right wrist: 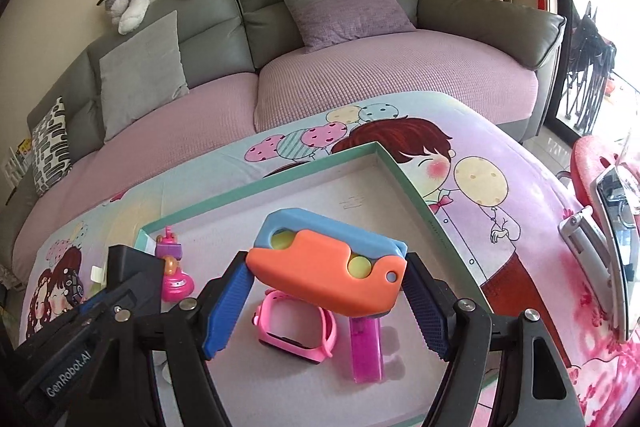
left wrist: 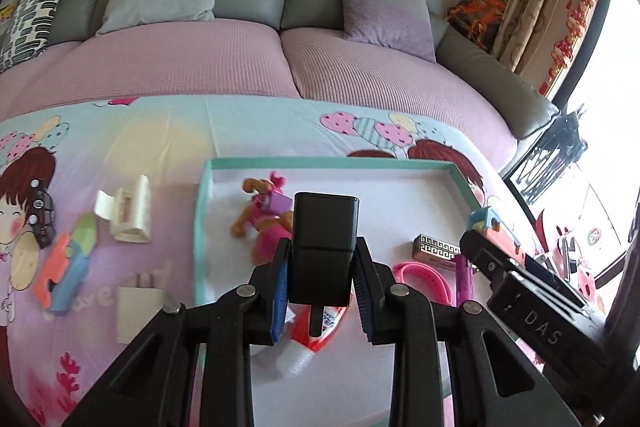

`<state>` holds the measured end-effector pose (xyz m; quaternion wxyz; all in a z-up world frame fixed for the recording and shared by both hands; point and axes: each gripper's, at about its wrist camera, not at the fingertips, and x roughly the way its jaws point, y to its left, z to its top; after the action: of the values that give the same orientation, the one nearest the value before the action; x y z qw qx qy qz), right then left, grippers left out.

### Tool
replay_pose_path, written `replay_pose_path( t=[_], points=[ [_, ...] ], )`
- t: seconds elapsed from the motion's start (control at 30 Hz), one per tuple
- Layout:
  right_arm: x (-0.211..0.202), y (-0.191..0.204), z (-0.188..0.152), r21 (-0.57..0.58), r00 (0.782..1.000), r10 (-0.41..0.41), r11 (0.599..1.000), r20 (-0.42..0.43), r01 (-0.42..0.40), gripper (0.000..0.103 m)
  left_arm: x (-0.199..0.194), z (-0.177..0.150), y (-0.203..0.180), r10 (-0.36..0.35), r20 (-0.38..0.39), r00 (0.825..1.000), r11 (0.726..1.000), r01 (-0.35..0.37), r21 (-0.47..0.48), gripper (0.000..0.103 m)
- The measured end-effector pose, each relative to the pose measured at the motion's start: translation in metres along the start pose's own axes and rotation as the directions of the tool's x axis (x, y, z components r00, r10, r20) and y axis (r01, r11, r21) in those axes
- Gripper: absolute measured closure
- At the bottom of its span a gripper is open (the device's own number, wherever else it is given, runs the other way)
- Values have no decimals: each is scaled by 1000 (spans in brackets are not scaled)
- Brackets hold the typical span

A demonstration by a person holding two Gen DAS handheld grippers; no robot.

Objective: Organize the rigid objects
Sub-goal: 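Carry the folding toy and black charger over the tray and lower them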

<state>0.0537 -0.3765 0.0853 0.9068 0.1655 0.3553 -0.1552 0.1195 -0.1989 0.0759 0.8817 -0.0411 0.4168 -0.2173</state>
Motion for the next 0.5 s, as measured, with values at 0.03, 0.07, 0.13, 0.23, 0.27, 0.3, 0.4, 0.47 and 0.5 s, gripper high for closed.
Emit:
replay_pose_path(
  t=[0.03,0.07,0.13,0.23,0.27,0.3,0.4,0.47,0.5],
  points=[
    [1,-3,-1,7,1000,-1,1000,-2,1,25,3,-1,-3,0,-6,1000,1000,0,5,73],
    [3,-6,-1,14,1000,-7,1000,-7,7,25,5,-2,-5,2,-7,1000,1000,-2,9,73],
    [7,-12,-1,33,1000,-11,999,-15,12,25,9,-3,-10,6,-8,1000,1000,-6,27,73],
    [9,-20,-2,57,1000,-10,998,-16,11,25,13,-5,-17,13,-11,1000,999,-12,43,72],
    [8,-21,-2,58,1000,-15,998,-13,15,25,15,-6,-18,20,-12,1000,999,-19,44,73],
    [8,-22,-2,56,1000,-21,998,-10,22,25,16,-7,-19,25,-13,1000,999,-24,46,73],
    [10,-23,-2,55,999,-35,998,-11,36,25,17,-6,-19,39,-5,999,998,-39,47,73],
    [14,-23,-3,49,999,-36,998,-21,37,25,18,-6,-20,47,1,999,998,-47,49,73],
    [16,-21,-4,42,999,-37,998,-27,38,25,19,-7,-21,50,0,999,997,-50,50,73]
  ],
)
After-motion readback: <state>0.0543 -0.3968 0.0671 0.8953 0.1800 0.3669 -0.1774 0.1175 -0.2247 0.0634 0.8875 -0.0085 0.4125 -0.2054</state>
